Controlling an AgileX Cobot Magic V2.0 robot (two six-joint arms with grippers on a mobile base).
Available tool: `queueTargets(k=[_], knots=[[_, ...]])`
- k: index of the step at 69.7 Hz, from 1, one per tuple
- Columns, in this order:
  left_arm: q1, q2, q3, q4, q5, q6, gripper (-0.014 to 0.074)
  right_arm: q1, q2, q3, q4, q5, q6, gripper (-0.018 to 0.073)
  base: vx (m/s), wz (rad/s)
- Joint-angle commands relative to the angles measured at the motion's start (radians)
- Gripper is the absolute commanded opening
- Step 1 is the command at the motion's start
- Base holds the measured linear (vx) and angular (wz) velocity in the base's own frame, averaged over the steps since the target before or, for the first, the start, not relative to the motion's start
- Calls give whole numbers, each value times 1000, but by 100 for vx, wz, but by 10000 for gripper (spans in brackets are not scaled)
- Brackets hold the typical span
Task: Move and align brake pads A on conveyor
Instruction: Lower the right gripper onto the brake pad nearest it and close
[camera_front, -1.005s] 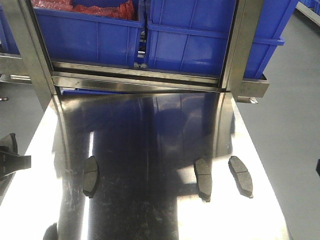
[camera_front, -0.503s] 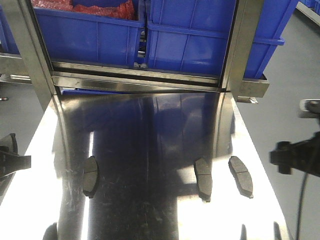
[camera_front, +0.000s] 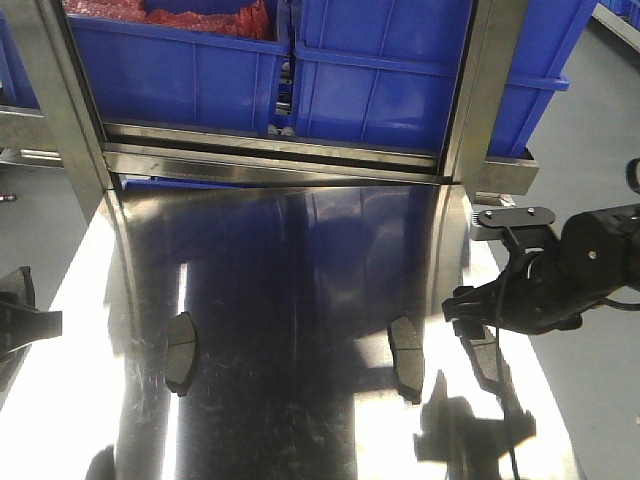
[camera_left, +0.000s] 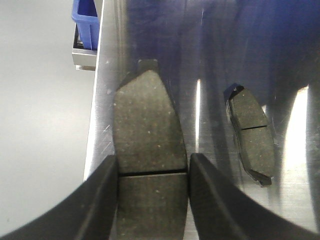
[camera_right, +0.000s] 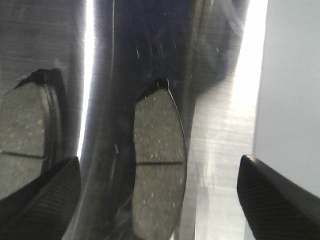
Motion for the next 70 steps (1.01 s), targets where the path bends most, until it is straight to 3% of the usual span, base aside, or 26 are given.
queueTargets(k=[1,33,58,70], knots=[[-8,-19,-25,8,-63,-4,132,-1,-3,-39,-10,-17,-6,595,0,0],[-8,-19,-25,8,-63,-4,132,-1,61,-39,-10,-16,-9,590,0,0],[-8,-19,-25,8,-63,-4,132,-1,62,-39,-9,-1,-38,478,0,0],[-8,-19,-25,8,-63,-4,132,-1,62,-39,-6,-5,-50,468,0,0]])
